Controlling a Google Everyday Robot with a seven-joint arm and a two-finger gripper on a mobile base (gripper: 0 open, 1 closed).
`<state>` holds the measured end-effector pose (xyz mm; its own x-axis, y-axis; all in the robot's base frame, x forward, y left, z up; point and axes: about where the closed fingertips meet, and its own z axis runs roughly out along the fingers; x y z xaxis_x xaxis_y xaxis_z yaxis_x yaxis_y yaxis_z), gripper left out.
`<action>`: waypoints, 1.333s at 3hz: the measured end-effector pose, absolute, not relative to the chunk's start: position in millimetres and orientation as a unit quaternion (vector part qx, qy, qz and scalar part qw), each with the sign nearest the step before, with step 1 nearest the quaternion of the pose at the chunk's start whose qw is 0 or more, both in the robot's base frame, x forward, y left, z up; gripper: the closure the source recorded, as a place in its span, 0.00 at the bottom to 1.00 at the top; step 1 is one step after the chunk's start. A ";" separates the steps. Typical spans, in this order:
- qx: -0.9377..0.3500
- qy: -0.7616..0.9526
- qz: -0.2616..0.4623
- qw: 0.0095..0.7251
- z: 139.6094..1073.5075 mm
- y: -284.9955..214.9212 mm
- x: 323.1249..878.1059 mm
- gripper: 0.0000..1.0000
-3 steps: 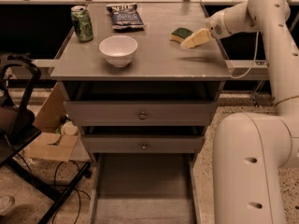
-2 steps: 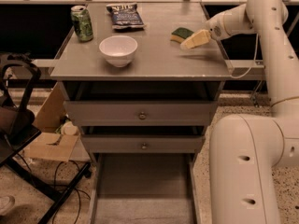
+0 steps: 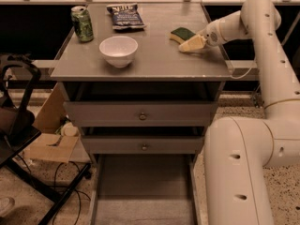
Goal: Place sponge into bottom drawer
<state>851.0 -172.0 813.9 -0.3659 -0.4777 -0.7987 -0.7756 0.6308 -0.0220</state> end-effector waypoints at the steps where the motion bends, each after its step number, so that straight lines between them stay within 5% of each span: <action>1: -0.389 0.806 0.183 0.407 813.9 -172.0 851.0 0.64; 2: -0.389 0.806 0.183 0.407 820.2 -171.4 849.7 0.89; 3: -0.389 0.806 0.183 0.407 822.4 -171.4 849.7 1.00; 4: -0.416 0.805 0.152 0.396 844.9 -173.3 838.2 1.00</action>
Offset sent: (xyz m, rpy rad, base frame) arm -0.0037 0.0023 0.0080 -0.0201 -0.0130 0.0035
